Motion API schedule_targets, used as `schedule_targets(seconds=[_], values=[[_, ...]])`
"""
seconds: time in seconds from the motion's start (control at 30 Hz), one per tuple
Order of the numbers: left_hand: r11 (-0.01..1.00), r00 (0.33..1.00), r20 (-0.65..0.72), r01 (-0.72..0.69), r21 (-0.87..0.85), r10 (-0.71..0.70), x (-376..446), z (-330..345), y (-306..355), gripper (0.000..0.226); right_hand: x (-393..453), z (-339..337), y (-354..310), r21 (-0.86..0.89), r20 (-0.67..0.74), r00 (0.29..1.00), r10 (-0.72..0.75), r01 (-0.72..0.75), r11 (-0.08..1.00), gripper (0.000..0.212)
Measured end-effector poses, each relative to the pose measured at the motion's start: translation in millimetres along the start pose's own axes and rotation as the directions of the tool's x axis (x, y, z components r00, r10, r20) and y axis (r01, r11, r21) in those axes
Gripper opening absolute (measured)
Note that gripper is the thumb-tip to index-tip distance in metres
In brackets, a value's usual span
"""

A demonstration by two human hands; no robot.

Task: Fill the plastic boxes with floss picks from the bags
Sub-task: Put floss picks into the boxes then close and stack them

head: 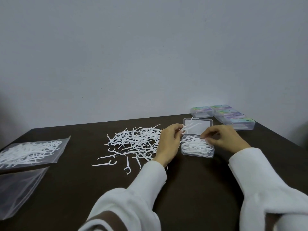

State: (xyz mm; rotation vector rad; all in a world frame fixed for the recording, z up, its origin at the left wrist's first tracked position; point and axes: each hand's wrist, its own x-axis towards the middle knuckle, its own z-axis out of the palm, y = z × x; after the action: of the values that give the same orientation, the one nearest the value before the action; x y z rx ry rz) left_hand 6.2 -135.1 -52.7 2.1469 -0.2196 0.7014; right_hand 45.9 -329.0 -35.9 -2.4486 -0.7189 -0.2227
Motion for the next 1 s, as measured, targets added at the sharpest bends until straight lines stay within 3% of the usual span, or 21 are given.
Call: schedule_targets(seconds=[0.17,0.23,0.37,0.47,0.6,0.73,0.83,1.0], values=[[0.985,0.989,0.105,-0.117,0.123,0.105,-3.5,5.7,1.8,0.026,-2.3,-3.5,2.5,0.000,-0.240,0.968,0.072,-0.074,0.997,0.018],[0.968,0.975,0.168,-0.173,0.184,0.142,-5.1,8.0,2.3,0.029,-2.9,-5.2,1.3,0.020,-0.276,0.958,0.080,-0.077,0.997,0.018],[0.953,0.960,0.233,-0.207,0.223,0.154,-7.6,9.5,1.8,0.039,-3.2,-6.0,-3.0,0.057,-0.173,0.983,0.064,-0.055,0.997,0.019],[0.988,0.971,0.216,-0.121,0.095,0.098,-8.9,8.7,3.5,0.047,-3.4,-5.1,-3.3,0.057,-0.095,0.993,0.070,-0.065,0.996,0.017],[1.000,0.976,0.218,-0.012,-0.010,0.014,-10.5,8.7,6.0,0.054,-4.3,-6.8,-4.5,0.065,-0.055,0.996,0.073,-0.069,0.995,0.015],[1.000,0.982,0.186,-0.014,-0.012,0.016,-11.4,8.2,4.4,0.055,-5.4,-6.8,-5.0,0.060,-0.061,0.993,0.097,-0.094,0.994,0.014],[1.000,0.995,0.099,0.008,0.018,-0.010,-12.6,8.4,2.4,0.049,-5.0,-5.7,-1.8,0.084,-0.122,0.976,0.182,-0.173,0.981,0.010],[0.979,0.976,-0.069,0.205,-0.014,-0.205,-14.9,14.4,7.9,0.035,-2.8,-2.8,1.1,0.255,0.088,0.911,0.402,-0.411,0.876,0.010]])
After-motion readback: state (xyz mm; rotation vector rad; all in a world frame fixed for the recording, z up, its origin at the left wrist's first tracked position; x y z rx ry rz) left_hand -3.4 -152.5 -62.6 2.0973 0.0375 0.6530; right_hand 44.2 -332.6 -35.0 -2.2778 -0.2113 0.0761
